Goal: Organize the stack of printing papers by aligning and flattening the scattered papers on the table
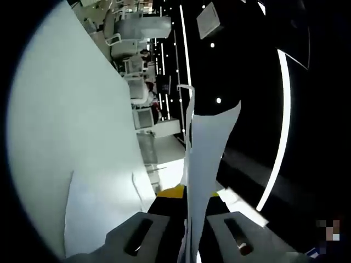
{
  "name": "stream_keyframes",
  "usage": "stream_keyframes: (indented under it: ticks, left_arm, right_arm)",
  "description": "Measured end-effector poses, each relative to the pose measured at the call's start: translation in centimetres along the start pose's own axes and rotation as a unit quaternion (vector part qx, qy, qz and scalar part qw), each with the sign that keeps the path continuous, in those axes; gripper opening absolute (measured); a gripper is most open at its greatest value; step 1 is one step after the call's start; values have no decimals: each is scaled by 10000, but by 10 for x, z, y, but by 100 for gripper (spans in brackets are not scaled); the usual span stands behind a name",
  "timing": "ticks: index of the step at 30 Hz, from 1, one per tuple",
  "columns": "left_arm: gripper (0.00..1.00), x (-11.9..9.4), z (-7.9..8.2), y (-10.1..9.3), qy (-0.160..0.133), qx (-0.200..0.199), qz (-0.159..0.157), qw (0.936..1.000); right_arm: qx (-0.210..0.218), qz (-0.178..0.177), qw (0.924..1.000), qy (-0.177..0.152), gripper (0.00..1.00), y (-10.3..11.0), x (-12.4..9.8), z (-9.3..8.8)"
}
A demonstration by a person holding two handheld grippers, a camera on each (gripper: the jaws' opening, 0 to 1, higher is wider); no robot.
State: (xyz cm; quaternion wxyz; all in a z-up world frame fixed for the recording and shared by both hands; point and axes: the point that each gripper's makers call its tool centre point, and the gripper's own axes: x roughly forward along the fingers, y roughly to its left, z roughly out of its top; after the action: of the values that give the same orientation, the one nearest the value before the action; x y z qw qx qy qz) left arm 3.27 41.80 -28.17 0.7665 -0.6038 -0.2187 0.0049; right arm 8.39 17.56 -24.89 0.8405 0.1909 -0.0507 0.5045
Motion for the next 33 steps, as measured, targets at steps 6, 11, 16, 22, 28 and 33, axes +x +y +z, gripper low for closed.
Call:
stream_keyframes:
  ticks: [6,11,16,22,28,33]
  left_arm:
    - [6,-1,1,-5,14,-12,-59,10000]
    - [6,-3,1,-10,14,33,-102,9999]
    - [6,-3,0,-10,29,61,-101,9999]
    - [6,-3,2,-10,56,122,-77,9999]
    - [6,-4,6,-10,24,146,-77,9999]
    - [6,-3,7,-9,33,157,-78,9998]
  right_arm:
    - [-195,36,9992,347,29,-12,13,-16]
    - [-849,213,9902,1086,30,-10,20,-60]
    - [-1575,585,9685,1838,32,5,25,-104]
    - [-2016,560,9429,2590,29,-7,23,-142]
    - [-2032,448,9391,2736,29,-18,21,-149]
    - [-2072,542,9344,2846,28,-14,21,-154]
